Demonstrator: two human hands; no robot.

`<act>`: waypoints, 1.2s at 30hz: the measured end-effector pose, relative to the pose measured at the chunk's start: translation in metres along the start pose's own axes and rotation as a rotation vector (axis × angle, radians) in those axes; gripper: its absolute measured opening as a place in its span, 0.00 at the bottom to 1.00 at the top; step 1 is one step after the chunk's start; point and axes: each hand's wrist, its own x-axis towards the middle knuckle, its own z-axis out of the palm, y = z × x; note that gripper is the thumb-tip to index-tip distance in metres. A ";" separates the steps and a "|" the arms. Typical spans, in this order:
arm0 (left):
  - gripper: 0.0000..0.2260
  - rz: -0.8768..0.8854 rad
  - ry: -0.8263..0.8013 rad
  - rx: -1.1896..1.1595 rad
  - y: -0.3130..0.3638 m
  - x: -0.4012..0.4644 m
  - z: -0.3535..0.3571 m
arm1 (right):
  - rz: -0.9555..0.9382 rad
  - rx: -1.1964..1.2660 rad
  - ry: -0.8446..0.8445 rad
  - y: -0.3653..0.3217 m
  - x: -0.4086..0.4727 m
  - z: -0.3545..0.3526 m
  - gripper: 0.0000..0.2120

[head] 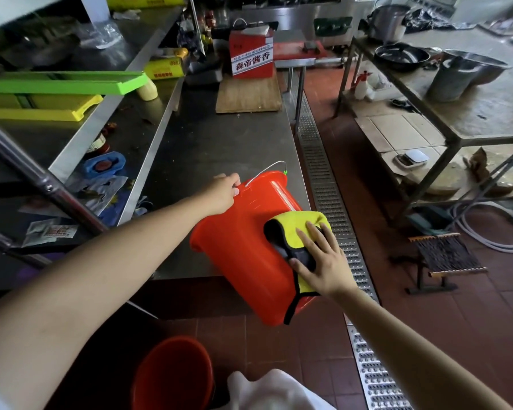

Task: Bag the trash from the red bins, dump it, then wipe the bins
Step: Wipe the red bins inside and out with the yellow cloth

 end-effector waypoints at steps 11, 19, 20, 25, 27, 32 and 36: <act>0.02 -0.041 -0.091 -0.104 -0.009 0.001 -0.011 | -0.401 -0.310 -0.051 -0.046 -0.023 0.035 0.29; 0.05 -0.025 -0.138 -0.210 -0.008 0.009 -0.017 | -0.382 -0.431 -0.115 -0.113 0.052 0.057 0.30; 0.05 -0.022 -0.138 -0.236 -0.008 0.010 -0.017 | -0.375 -0.441 -0.117 -0.119 0.061 0.060 0.30; 0.05 0.026 -0.137 -0.270 -0.010 0.009 -0.015 | -0.340 -0.437 -0.102 -0.129 0.069 0.067 0.28; 0.04 0.049 -0.114 -0.248 -0.012 0.007 -0.012 | -0.370 -0.420 -0.097 -0.119 0.054 0.064 0.28; 0.05 0.070 -0.082 -0.236 -0.017 0.002 -0.005 | -0.418 -0.364 -0.048 -0.073 -0.018 0.052 0.26; 0.07 0.071 -0.054 -0.242 -0.014 -0.002 -0.002 | -0.419 -0.354 -0.018 -0.052 -0.050 0.044 0.28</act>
